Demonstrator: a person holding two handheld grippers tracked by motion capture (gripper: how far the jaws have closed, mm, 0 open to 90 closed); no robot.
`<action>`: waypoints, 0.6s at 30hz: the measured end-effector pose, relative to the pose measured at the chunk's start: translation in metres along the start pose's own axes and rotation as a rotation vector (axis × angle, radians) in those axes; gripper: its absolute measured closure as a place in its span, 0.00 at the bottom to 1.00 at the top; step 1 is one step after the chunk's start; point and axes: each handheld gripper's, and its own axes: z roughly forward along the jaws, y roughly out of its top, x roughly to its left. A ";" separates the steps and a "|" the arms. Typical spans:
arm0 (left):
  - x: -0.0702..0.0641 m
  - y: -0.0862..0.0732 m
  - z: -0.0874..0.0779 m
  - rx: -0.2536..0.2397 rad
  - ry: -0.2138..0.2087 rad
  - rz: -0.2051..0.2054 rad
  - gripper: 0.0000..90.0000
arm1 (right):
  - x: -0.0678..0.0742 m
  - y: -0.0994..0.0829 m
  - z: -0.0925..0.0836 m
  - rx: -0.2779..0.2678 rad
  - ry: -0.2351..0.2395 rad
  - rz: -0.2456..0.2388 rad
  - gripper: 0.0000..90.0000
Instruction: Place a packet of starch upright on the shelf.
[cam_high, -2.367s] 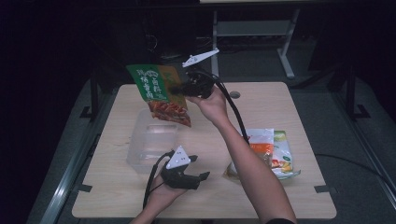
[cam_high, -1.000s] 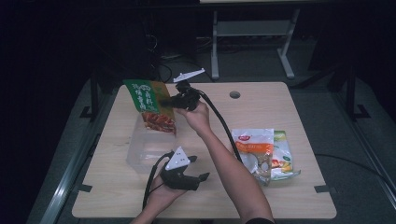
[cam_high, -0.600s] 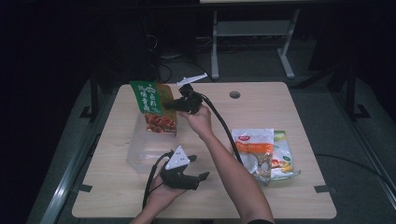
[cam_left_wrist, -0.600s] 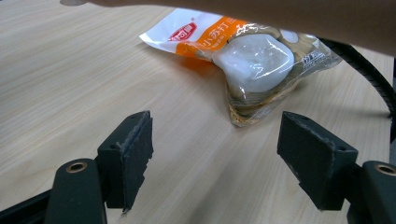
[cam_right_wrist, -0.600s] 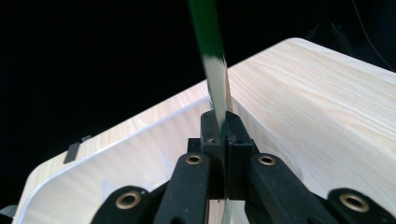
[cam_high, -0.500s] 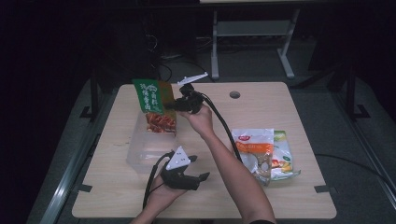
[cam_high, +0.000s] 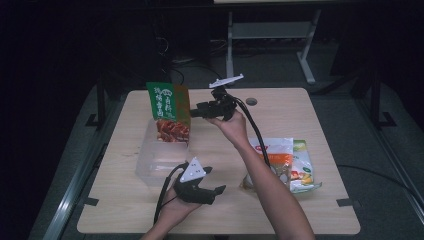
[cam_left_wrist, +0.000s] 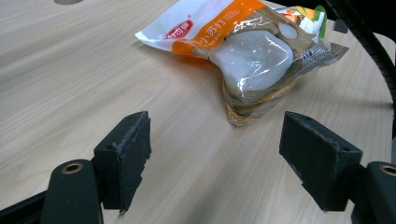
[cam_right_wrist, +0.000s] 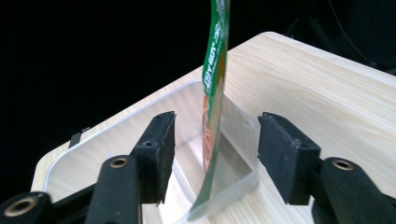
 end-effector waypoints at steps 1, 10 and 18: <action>-0.001 0.000 0.000 -0.001 0.000 -0.009 0.27 | 0.000 -0.001 -0.004 0.001 -0.011 -0.004 0.49; 0.001 0.000 0.000 0.003 -0.003 0.001 0.27 | -0.003 -0.012 -0.035 0.018 -0.046 -0.004 0.45; 0.000 0.001 0.001 -0.001 -0.004 -0.009 0.27 | -0.005 -0.021 -0.061 0.036 -0.074 -0.003 0.42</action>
